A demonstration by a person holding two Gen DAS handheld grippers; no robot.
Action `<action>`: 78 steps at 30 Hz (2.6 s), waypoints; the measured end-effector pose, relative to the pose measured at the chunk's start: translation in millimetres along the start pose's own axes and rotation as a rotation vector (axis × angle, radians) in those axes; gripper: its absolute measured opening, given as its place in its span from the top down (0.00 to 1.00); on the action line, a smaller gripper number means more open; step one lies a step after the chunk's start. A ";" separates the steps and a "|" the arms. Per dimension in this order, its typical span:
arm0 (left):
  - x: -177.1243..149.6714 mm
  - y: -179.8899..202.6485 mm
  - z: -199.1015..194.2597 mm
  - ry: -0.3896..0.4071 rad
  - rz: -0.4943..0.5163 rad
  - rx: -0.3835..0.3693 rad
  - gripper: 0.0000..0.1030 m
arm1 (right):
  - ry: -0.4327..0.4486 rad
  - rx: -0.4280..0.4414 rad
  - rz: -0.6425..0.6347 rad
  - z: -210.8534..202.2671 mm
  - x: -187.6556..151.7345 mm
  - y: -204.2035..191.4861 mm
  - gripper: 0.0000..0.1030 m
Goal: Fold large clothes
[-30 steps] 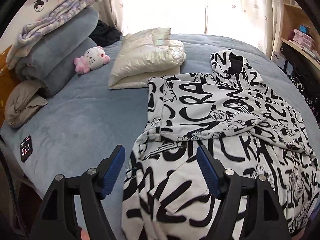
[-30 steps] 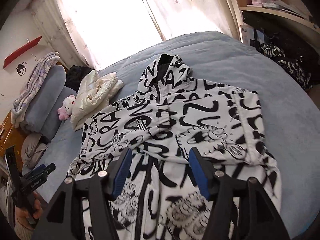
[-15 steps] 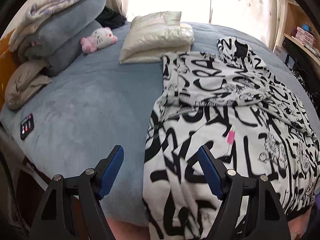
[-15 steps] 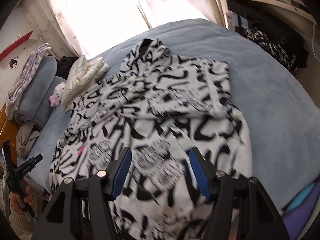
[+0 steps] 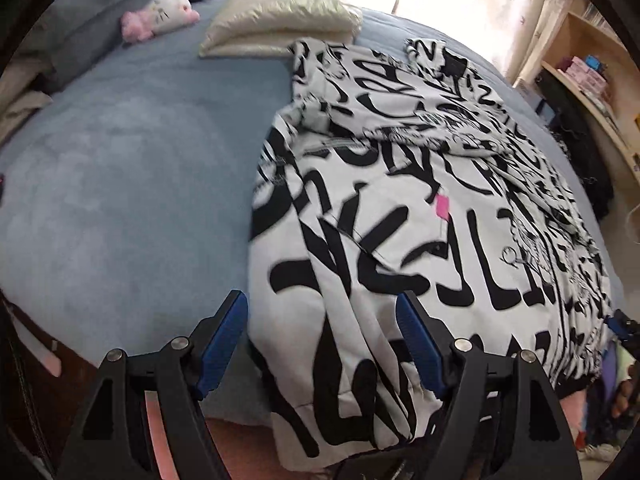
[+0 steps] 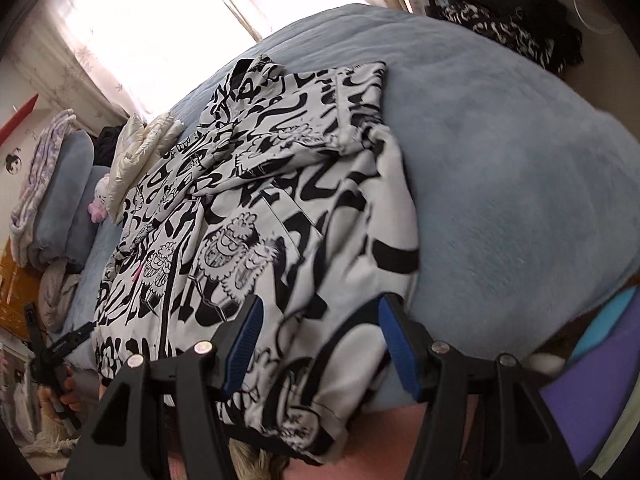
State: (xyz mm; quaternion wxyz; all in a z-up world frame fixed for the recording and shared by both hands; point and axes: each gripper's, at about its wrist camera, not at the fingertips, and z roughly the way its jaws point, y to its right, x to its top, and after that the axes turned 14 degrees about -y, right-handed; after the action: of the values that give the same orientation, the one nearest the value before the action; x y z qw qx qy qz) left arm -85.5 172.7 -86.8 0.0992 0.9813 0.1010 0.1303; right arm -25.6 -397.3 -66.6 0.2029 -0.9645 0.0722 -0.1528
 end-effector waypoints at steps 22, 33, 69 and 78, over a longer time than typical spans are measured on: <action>-2.6 -14.0 23.3 0.037 0.054 -0.176 0.23 | -0.065 0.318 -0.133 32.7 -22.2 -7.2 0.40; -2.7 16.7 34.6 0.044 0.133 -0.138 0.64 | -0.112 0.321 -0.129 55.9 -23.8 -3.5 0.47; 116.3 25.7 -87.6 0.125 -0.087 -0.336 0.93 | 0.158 0.483 -0.023 -62.5 66.3 -49.3 0.89; 261.4 44.3 -15.8 0.059 -0.222 -0.339 0.66 | 0.103 0.449 0.176 3.2 216.1 -52.8 0.74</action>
State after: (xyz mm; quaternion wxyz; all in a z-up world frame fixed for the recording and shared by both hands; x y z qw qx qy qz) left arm 165.0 191.3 -0.4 0.2740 0.9292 0.1878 0.1622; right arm 183.3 -391.7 9.8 0.4208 -0.8762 0.1304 -0.1956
